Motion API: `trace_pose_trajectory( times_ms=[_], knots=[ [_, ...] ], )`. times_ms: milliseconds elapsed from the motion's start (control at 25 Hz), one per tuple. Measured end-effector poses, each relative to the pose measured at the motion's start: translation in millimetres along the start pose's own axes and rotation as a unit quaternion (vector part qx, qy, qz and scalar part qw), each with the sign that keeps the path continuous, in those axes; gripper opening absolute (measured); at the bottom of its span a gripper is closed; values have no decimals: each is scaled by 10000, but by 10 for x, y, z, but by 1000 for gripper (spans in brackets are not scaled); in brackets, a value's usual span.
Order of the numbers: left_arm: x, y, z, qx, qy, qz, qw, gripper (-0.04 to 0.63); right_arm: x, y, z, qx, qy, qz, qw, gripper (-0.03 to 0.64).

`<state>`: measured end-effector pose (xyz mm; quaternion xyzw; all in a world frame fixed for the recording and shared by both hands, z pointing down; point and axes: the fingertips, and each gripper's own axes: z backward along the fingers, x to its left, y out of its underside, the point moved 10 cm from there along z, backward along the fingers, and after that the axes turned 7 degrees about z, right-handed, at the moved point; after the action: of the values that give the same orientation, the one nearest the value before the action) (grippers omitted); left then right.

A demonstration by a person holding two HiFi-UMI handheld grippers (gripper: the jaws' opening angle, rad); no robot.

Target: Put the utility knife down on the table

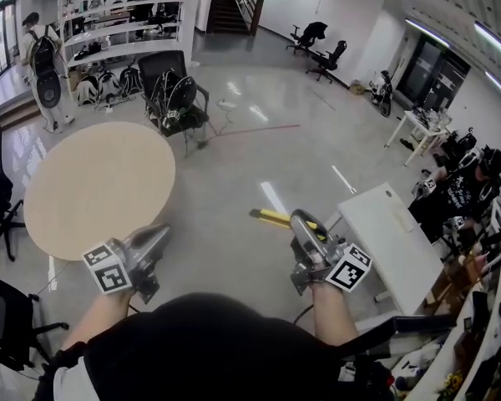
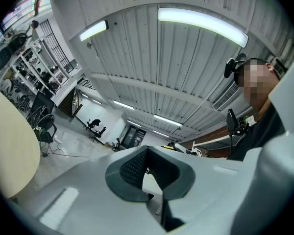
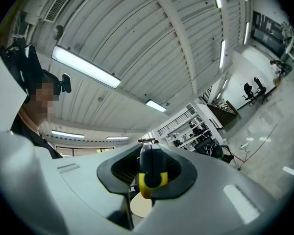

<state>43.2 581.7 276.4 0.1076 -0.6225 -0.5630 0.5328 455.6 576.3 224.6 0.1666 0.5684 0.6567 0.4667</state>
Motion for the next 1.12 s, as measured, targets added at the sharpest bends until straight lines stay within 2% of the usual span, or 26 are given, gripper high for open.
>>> trace_pose_trajectory(
  times_ms=[280,520,680,880,1120],
  knots=[
    [287,26,-544,209,195,133,9995,-2,-388,-101,78,11,247,42,9997,84],
    [828,-149,-860,297,541,317,9976,-2,-614,-129,-229,58,599,193,9980,84],
    [1402,-403,-1164,326,799,389,9955,-2,-889,-141,-652,69,817,349,9960,84],
    [2157,-869,-1349,338,1096,356,9928,-2,-1131,-81,-1402,17,889,585,9943,84],
    [2878,-1349,-1387,305,1128,370,9925,-2,-1403,4,-2243,69,874,647,9940,84]
  ],
)
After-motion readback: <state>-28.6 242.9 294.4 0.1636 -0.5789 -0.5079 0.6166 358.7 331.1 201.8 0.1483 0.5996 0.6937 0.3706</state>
